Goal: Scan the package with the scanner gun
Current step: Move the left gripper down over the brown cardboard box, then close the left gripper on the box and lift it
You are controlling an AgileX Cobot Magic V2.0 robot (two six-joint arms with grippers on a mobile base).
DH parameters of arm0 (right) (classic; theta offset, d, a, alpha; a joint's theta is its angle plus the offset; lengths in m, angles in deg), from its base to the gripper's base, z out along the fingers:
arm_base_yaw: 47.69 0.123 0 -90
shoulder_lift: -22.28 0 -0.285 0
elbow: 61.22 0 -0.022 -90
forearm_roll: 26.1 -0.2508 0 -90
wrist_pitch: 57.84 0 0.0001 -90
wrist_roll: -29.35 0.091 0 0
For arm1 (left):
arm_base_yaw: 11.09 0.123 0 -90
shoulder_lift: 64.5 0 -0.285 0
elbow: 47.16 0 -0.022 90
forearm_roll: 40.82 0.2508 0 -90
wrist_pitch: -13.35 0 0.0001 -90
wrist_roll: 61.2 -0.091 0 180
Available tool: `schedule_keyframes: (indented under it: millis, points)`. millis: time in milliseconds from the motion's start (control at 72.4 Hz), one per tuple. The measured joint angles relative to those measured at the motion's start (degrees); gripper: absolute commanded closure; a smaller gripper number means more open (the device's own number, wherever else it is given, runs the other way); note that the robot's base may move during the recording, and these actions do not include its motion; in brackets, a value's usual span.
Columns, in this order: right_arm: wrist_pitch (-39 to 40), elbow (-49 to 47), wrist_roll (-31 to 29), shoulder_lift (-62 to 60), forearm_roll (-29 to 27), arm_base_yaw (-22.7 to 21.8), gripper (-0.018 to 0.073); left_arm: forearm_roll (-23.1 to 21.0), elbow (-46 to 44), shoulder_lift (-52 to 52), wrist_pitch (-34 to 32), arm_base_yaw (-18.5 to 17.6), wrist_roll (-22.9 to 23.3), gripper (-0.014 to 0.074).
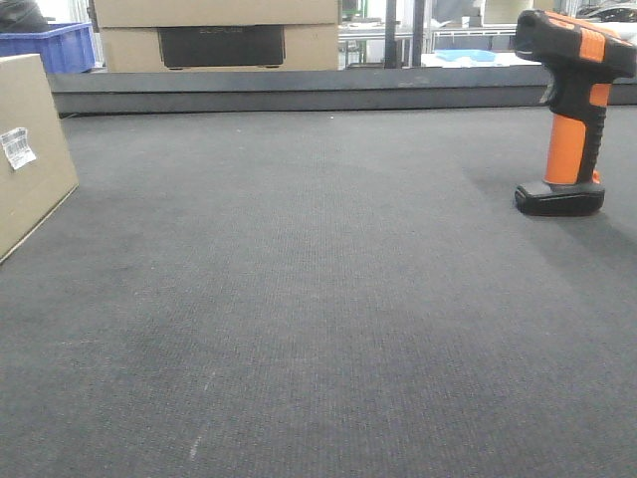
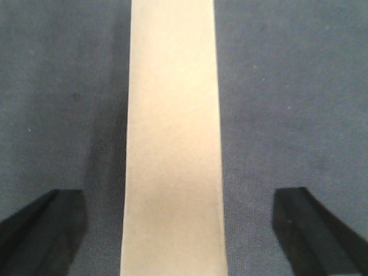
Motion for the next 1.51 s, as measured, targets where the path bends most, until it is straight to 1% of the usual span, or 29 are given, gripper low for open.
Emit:
schedule_keyframes:
  millis: [387, 428, 483, 539, 552, 594, 608, 649, 663, 677, 718, 732, 746, 884, 1036, 1132, 1284, 1395, 1505]
  points:
    - [0.00, 0.00, 0.00, 0.00, 0.00, 0.00, 0.0721, -0.11, 0.00, 8.46, 2.32, 0.00, 0.21, -0.0002]
    - [0.00, 0.00, 0.00, 0.00, 0.00, 0.00, 0.0721, -0.11, 0.00, 8.85, 2.54, 0.00, 0.21, 0.0013]
    - [0.00, 0.00, 0.00, 0.00, 0.00, 0.00, 0.0721, -0.20, 0.00, 9.12, 2.80, 0.00, 0.21, 0.0055]
    - [0.00, 0.00, 0.00, 0.00, 0.00, 0.00, 0.0721, -0.20, 0.00, 9.13, 2.80, 0.00, 0.21, 0.0160]
    - [0.00, 0.00, 0.00, 0.00, 0.00, 0.00, 0.0721, -0.20, 0.00, 9.13, 2.80, 0.00, 0.21, 0.0174]
    - [0.00, 0.00, 0.00, 0.00, 0.00, 0.00, 0.0721, -0.20, 0.00, 9.13, 2.80, 0.00, 0.21, 0.0309]
    - [0.00, 0.00, 0.00, 0.00, 0.00, 0.00, 0.0721, -0.20, 0.00, 9.13, 2.80, 0.00, 0.21, 0.0328]
    - [0.00, 0.00, 0.00, 0.00, 0.00, 0.00, 0.0721, -0.20, 0.00, 9.13, 2.90, 0.00, 0.21, 0.0440]
    - [0.00, 0.00, 0.00, 0.00, 0.00, 0.00, 0.0721, -0.20, 0.00, 9.13, 2.90, 0.00, 0.21, 0.0496]
    - [0.00, 0.00, 0.00, 0.00, 0.00, 0.00, 0.0721, -0.20, 0.00, 9.13, 2.90, 0.00, 0.21, 0.0515]
    - [0.00, 0.00, 0.00, 0.00, 0.00, 0.00, 0.0721, -0.20, 0.00, 9.13, 2.90, 0.00, 0.21, 0.0629]
    - [0.00, 0.00, 0.00, 0.00, 0.00, 0.00, 0.0721, -0.23, 0.00, 9.13, 2.90, 0.00, 0.21, 0.0687]
    - [0.00, 0.00, 0.00, 0.00, 0.00, 0.00, 0.0721, -0.23, 0.00, 9.13, 2.90, 0.00, 0.21, 0.0706]
    - [0.00, 0.00, 0.00, 0.00, 0.00, 0.00, 0.0721, -1.32, -0.65, 9.20, 3.36, 0.00, 0.21, 0.0708]
    - [0.00, 0.00, 0.00, 0.00, 0.00, 0.00, 0.0721, -6.16, -4.54, 9.25, 5.67, -0.57, 0.21, 0.0708]
    - [0.00, 0.00, 0.00, 0.00, 0.00, 0.00, 0.0721, -8.64, -7.11, 8.62, 6.44, -3.04, 0.21, 0.0708]
    - [0.00, 0.00, 0.00, 0.00, 0.00, 0.00, 0.0721, -14.67, -8.44, 7.29, 6.27, -8.84, 0.21, 0.0708]
    - [0.00, 0.00, 0.00, 0.00, 0.00, 0.00, 0.0721, -16.52, -8.13, 7.29, 3.80, -12.97, 2.10, 0.0708]
    - [0.00, 0.00, 0.00, 0.00, 0.00, 0.00, 0.0721, -17.24, -6.88, 7.41, 0.62, -15.17, 3.76, 0.0708]
